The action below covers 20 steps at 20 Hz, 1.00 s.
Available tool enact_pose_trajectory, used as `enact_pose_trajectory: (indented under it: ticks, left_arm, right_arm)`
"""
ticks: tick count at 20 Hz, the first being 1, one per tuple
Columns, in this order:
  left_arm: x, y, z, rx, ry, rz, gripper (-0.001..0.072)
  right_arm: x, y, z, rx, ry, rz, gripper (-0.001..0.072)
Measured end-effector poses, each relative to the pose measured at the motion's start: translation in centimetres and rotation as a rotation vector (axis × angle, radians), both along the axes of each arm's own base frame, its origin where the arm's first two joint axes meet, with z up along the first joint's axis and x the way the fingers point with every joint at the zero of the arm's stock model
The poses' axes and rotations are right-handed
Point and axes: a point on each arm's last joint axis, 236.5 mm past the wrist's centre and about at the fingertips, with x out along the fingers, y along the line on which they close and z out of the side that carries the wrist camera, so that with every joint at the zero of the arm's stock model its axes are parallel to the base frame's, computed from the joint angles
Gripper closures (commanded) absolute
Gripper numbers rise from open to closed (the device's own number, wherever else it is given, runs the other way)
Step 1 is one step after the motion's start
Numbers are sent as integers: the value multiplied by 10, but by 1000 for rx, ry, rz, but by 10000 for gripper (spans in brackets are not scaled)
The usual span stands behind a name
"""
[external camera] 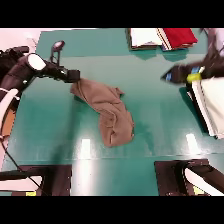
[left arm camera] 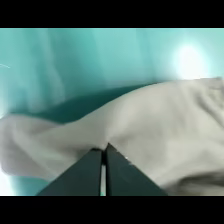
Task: Fold the shirts.
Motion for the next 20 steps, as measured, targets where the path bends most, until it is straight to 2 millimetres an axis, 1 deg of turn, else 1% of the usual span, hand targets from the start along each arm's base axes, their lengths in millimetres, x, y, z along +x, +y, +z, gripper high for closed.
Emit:
enact_pose_trajectory:
  ticks: [1,3,5,6,8,10,12,13,15,17,18,20]
  left_arm:
    - [-1,6,9,18,-22,1,676]
    - [-3,15,20,44,-44,3,676]
    - [-6,20,26,62,-53,2,676]
    - [-7,21,27,67,-55,1,676]
    - [-8,23,29,73,-56,1,676]
    - [-10,24,29,77,-52,-2,676]
    - [-12,24,28,82,-44,-5,676]
    - [-12,24,28,82,-42,-7,676]
    - [-13,25,28,85,-38,-8,676]
    - [-14,25,27,86,-36,-9,676]
    - [-14,25,27,86,-34,-10,676]
    - [-15,25,27,87,-30,-11,676]
  right_arm:
    - [-11,-2,-32,7,79,-22,242]
    - [-36,1,-92,31,235,-45,238]
    - [-65,14,-142,70,377,-51,239]
    - [-78,23,-162,89,439,-47,239]
    - [-96,45,-189,129,516,-24,240]
    - [-110,68,-207,165,575,2,240]
    - [-117,88,-221,177,614,23,240]
    - [-119,97,-227,176,631,38,252]
    - [-119,113,-234,171,645,63,310]
    - [-114,125,-236,167,639,82,626]
    - [-109,130,-235,167,630,88,693]
    - [-98,136,-232,159,590,100,694]
